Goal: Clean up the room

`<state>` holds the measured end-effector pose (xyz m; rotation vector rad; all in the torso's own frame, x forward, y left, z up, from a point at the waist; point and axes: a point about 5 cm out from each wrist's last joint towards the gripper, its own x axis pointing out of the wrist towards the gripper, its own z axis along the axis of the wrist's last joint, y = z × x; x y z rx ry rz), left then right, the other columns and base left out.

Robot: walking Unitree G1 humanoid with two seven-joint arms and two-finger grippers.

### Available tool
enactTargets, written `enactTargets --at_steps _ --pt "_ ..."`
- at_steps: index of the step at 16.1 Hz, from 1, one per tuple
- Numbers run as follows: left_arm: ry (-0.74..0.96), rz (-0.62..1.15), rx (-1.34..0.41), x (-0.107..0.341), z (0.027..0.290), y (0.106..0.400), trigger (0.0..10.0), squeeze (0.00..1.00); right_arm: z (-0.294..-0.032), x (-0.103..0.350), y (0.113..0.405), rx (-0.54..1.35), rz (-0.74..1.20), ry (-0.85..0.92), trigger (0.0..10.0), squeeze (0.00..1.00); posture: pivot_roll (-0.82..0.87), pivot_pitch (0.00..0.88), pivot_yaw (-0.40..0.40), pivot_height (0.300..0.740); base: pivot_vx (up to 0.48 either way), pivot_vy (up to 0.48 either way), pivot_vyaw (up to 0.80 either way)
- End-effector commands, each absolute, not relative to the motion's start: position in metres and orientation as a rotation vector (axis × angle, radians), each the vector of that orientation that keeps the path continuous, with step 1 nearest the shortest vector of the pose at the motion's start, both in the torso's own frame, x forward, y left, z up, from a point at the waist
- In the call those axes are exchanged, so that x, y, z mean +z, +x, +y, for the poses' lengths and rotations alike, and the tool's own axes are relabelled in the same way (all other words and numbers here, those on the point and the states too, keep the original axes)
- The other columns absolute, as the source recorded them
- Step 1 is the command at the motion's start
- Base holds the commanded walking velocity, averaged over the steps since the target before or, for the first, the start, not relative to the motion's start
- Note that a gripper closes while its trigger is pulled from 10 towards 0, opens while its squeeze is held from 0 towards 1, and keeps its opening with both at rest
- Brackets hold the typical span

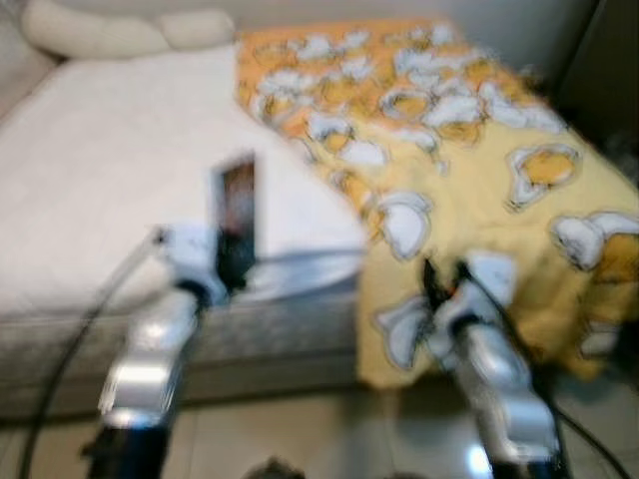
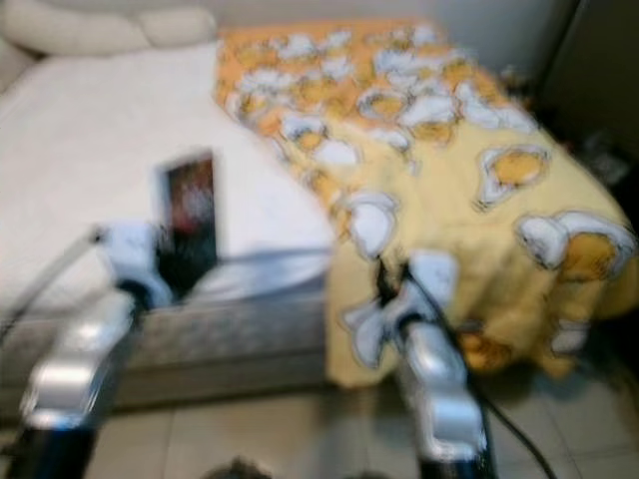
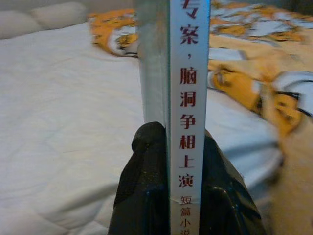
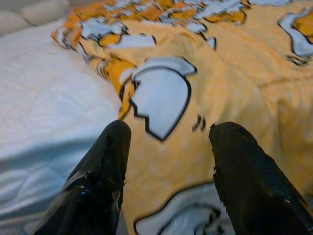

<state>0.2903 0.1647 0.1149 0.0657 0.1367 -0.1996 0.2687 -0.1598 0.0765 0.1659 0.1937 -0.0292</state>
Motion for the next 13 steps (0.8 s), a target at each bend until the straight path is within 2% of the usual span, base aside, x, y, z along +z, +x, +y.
enactTargets --at_steps 1,13 --pt "0.081 0.091 -0.182 0.1254 0.1706 0.2930 10.0 0.00 -0.1535 0.0816 0.2723 -0.010 0.165 0.165 10.0 0.00 -0.02 0.000 0.040 0.740 0.000 0.431 0.00" --pt "0.070 0.087 -0.172 0.1251 0.1717 0.2915 10.0 0.00 -0.1480 0.0789 0.2715 0.007 0.160 0.169 10.0 0.00 -0.02 0.000 0.049 0.740 0.000 0.429 0.00"
